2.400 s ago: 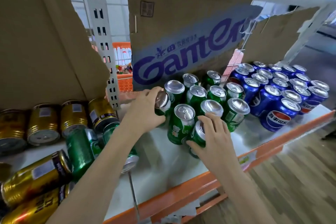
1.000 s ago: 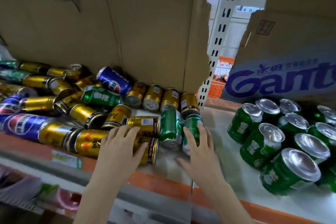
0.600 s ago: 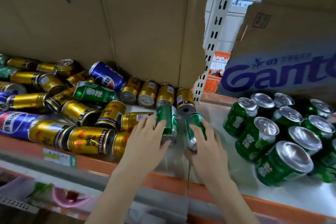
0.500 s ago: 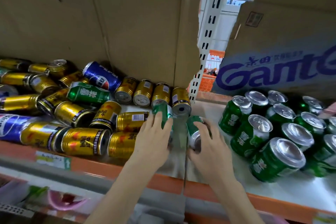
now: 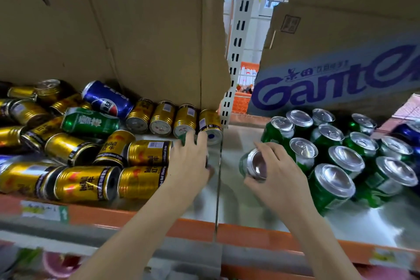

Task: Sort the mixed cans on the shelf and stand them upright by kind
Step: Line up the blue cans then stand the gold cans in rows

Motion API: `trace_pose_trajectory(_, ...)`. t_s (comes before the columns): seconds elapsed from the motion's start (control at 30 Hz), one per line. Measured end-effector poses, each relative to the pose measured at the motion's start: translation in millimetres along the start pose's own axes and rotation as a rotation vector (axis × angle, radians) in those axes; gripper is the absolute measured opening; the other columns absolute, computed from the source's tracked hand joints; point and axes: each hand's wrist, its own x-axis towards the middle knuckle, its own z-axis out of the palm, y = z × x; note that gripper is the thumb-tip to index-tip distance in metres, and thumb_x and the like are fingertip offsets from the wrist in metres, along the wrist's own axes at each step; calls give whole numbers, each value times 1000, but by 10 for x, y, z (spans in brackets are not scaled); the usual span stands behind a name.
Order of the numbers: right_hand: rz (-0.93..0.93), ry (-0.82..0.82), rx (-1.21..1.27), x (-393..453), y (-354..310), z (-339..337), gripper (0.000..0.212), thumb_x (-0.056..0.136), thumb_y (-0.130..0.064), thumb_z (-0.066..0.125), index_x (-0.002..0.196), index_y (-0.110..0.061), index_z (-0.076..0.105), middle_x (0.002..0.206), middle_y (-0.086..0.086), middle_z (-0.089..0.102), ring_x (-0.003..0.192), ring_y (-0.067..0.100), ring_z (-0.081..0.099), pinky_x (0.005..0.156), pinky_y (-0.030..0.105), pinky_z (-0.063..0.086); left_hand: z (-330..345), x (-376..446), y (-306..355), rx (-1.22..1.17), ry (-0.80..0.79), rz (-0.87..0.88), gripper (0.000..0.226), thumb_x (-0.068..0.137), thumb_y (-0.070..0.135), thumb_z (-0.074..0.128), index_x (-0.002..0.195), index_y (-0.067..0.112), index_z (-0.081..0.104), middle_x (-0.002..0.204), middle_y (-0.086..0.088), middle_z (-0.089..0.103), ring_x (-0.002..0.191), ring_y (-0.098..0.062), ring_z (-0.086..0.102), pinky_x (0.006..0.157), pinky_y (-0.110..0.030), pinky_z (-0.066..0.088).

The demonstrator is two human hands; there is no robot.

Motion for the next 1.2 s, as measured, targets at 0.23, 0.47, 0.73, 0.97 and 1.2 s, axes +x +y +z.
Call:
trace_pose_trajectory(0.23, -4, -156, -105, 109, 95, -208, 72, 69, -39, 71, 134, -24, 45, 130, -5, 47, 114, 23, 53, 75, 31, 42, -271, 251, 339, -305, 68, 177, 44, 89, 39, 54, 124, 16, 41, 123, 0, 42, 103, -14, 45, 81, -25, 34)
trace_pose_trajectory(0.47, -78, -251, -243, 340, 215, -232, 73, 70, -45, 66, 134, -13, 49, 117, 2, 56, 107, 26, 53, 87, 31, 41, -255, 1122, 602, -153, -32, 391, 49, 95, 43, 44, 135, 14, 39, 135, -10, 37, 119, -25, 44, 96, -34, 37)
trace_pose_trajectory(0.73, -50, -79, -313, 443, 263, -74, 67, 68, -47, 40, 113, -6, 66, 97, 6, 63, 87, 25, 64, 65, 32, 54, 166, 1664, 715, -221, -197, 404, 61, 93, 47, 48, 141, 16, 26, 147, -14, 25, 126, -32, 41, 99, -41, 41)
trace_pose_trajectory(0.97, -37, -8, -316, 383, 284, 41, 61, 79, -42, 40, 121, -4, 62, 111, 10, 63, 99, 25, 63, 80, 34, 53, 234, 1748, 649, -231, -200, 388, 65, 89, 56, 47, 139, 16, 32, 148, -12, 25, 128, -32, 38, 101, -41, 40)
trace_pose_trajectory(1.2, -90, 16, -313, 333, 344, 36, 57, 80, -41, 61, 124, -5, 59, 117, 10, 63, 106, 27, 62, 91, 38, 48, -88, 1281, 346, -94, -66, 432, 50, 93, 45, 47, 134, 16, 41, 128, -5, 43, 117, -23, 45, 88, -30, 41)
